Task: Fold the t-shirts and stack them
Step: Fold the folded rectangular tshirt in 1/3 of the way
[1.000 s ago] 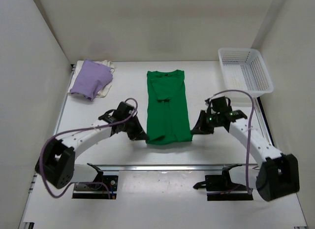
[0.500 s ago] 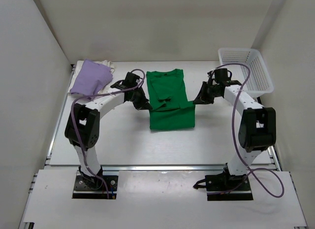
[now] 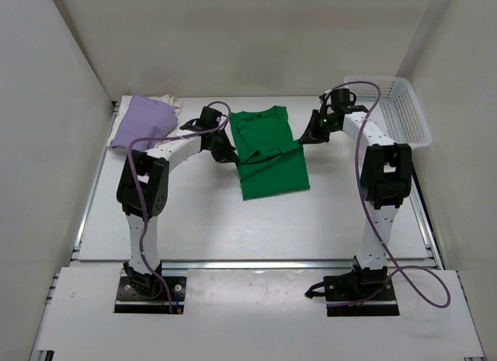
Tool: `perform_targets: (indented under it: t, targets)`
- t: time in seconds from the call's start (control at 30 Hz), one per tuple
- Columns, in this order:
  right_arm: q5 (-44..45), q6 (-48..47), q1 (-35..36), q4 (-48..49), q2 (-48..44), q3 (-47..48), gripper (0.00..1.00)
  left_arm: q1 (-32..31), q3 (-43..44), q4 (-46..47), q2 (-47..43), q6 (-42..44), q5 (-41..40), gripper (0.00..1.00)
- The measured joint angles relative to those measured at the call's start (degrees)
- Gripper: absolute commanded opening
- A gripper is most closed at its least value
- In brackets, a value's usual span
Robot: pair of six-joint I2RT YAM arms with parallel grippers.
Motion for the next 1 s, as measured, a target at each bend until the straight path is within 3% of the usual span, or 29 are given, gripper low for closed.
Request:
perform_targets:
  t: [0.03,0.1,0.17,0.2,0.27,0.37,0.43,0.5,0.57,0.8,1.0]
  targets:
    - [0.00,-0.09,0.02,-0.46,0.90,1.49,0.04,0.20,0.59,0.22,0.20,0.02,-0.04,0.20]
    - [-0.02,-0.26,0.37,-1.16,2.86,4.13,0.18,0.76,2.08,0.96,0.90,0.24,0.00,0.40]
    - [0.13,-0.59,0.48,-2.32,4.81,6.54,0.41,1.49,2.97,2.16,1.55,0.44,0.22,0.55]
    - [0.44,-0.81,0.52,-2.86,5.42,7.34,0.45,1.95,3.10,2.56,1.60,0.61,0.28,0.62]
    - [0.87,-1.38,0.68,-3.87,5.92,7.93,0.51,2.73,3.76,2.43,1.57,1.36,0.17,0.65]
    - [1.25,-2.12,0.59,-5.66,5.57,8.72,0.49,3.41,6.45,1.99,1.42,2.19,-0.46,0.56]
    - [1.40,-2.38,0.48,-6.23,4.28,8.44,0.42,3.04,6.95,2.82,0.33,2.71,-0.55,0.50]
    - [1.42,-2.49,0.22,-4.55,0.70,4.85,0.14,1.42,5.64,4.35,-1.64,2.73,-0.35,0.49]
    - [0.81,-2.40,-0.13,-3.17,-4.39,-0.74,0.00,-1.66,0.55,8.07,-4.74,1.44,0.61,0.48]
    - [-0.92,-2.99,0.74,1.62,-14.05,-17.14,0.00,-12.85,-17.31,19.61,-6.10,-7.04,6.14,0.48]
    - [-1.92,-2.54,1.46,4.61,-13.86,-29.03,0.00,-11.39,-23.91,23.06,-5.57,-8.63,6.49,0.49]
